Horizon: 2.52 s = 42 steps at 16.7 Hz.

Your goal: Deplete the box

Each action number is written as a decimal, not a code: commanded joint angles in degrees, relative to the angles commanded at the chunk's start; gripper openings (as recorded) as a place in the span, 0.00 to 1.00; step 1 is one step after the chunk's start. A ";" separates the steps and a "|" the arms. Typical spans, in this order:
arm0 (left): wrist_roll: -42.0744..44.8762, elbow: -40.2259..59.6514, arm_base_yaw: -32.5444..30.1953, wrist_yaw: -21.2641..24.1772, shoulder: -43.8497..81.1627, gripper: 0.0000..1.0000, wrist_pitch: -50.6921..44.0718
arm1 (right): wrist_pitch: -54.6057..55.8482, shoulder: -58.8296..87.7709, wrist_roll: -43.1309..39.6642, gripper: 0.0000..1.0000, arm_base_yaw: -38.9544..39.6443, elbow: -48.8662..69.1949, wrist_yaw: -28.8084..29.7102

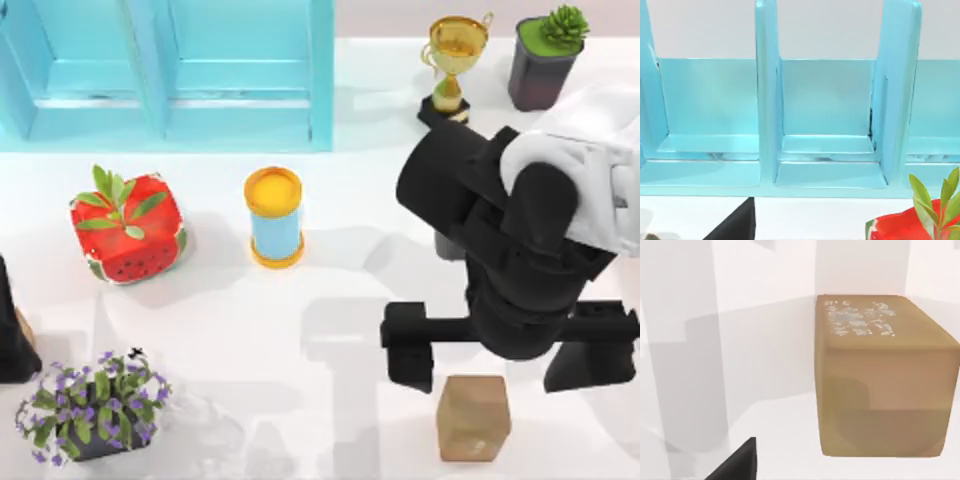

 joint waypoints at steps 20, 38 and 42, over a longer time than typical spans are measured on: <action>0.00 0.00 0.00 0.00 0.00 1.00 0.00 | -13.48 18.31 -58.74 1.00 -60.19 30.55 -0.31; 0.00 0.00 0.00 0.00 0.00 1.00 0.00 | 0.96 24.72 -65.71 1.00 -67.25 23.73 -0.33; 0.00 0.00 0.00 0.00 0.00 1.00 0.00 | 5.97 22.77 -66.63 1.00 -68.19 16.67 -0.31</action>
